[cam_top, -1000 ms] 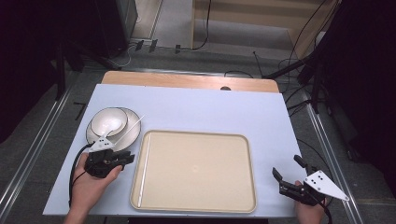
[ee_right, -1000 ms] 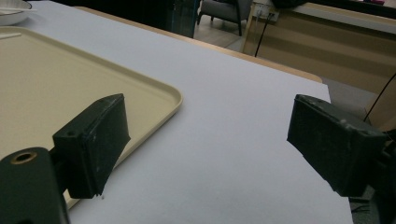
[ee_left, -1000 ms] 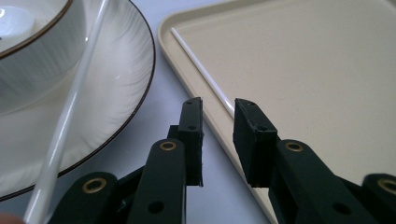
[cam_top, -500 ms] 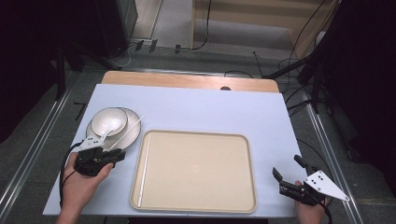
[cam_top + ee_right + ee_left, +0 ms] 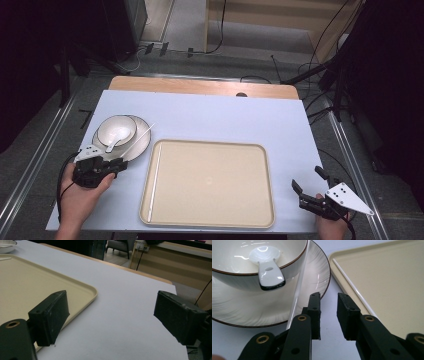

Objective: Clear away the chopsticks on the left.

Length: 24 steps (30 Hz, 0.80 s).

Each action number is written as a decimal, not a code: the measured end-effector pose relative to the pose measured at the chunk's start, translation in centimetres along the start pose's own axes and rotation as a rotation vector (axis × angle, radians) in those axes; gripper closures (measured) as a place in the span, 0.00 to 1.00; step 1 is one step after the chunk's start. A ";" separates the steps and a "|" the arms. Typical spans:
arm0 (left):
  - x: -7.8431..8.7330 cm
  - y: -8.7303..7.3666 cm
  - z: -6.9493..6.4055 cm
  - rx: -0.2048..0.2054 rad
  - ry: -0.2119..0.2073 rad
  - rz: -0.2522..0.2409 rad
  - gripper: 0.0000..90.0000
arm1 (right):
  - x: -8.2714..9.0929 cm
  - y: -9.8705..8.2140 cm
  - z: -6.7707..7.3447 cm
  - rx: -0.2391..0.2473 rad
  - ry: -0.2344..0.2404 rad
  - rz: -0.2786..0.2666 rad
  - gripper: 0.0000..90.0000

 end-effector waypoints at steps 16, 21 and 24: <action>0.1 0.1 2.1 0.001 0.107 -0.001 0.81 | -0.1 0.0 0.0 -0.002 0.001 0.000 0.14; -0.7 0.1 2.5 0.008 0.115 0.011 0.80 | -0.1 0.0 0.1 0.000 0.003 0.004 0.14; -1.1 0.0 2.7 0.013 0.118 0.019 0.80 | -0.1 -0.1 0.0 0.000 0.003 0.002 0.14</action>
Point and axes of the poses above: each handheld gripper's, and its own axes: x roughly backward along the jaws, y roughly out of its top, z roughly to its left, the point moved 6 cm from there along -x, roughly forward along the jaws, and after that the axes turned 3 degrees about y, right-handed, at the moved point
